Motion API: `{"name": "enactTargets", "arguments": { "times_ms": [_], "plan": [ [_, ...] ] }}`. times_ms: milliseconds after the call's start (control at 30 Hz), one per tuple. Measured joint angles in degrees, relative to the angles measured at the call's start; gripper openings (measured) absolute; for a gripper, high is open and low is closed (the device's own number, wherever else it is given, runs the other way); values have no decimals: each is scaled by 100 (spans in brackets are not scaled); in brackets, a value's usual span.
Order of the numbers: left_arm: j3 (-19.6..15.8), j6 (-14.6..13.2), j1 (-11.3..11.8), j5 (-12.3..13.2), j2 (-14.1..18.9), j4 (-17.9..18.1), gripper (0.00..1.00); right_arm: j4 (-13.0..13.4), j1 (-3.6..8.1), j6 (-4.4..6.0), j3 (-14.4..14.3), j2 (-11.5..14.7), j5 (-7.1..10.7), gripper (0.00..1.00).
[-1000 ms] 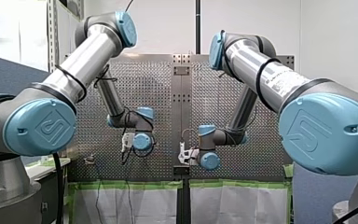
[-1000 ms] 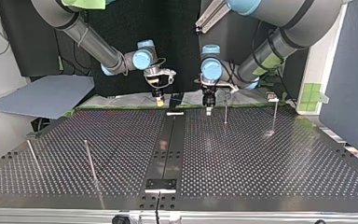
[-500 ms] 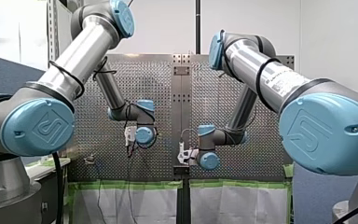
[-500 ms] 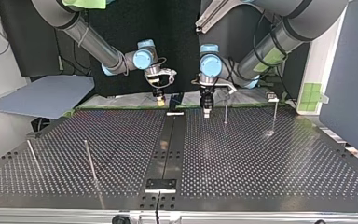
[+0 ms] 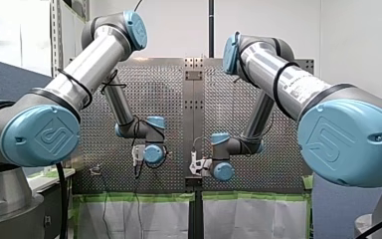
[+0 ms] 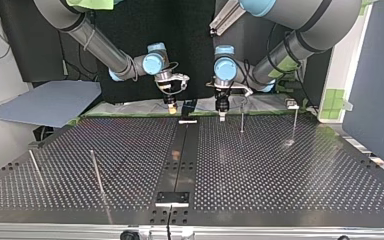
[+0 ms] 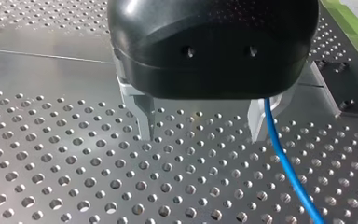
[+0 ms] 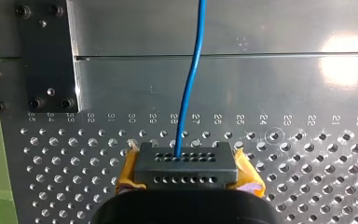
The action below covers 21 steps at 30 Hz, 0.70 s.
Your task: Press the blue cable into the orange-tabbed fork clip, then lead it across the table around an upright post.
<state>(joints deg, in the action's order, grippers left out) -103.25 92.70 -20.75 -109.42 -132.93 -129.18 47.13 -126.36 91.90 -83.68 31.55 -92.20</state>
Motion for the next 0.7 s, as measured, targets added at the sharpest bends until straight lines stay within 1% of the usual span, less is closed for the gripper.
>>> {"name": "enactTargets", "arguments": {
  "times_ms": [400, 700],
  "plan": [
    [5, -25, 4, 8, -14, -145, 99, -1, -4, 12, 0, -2, 0, 0],
    [49, -145, -17, -35, -248, -216, 99, -1, -17, 14, -1, -3, 0, 0]
  ]
}}
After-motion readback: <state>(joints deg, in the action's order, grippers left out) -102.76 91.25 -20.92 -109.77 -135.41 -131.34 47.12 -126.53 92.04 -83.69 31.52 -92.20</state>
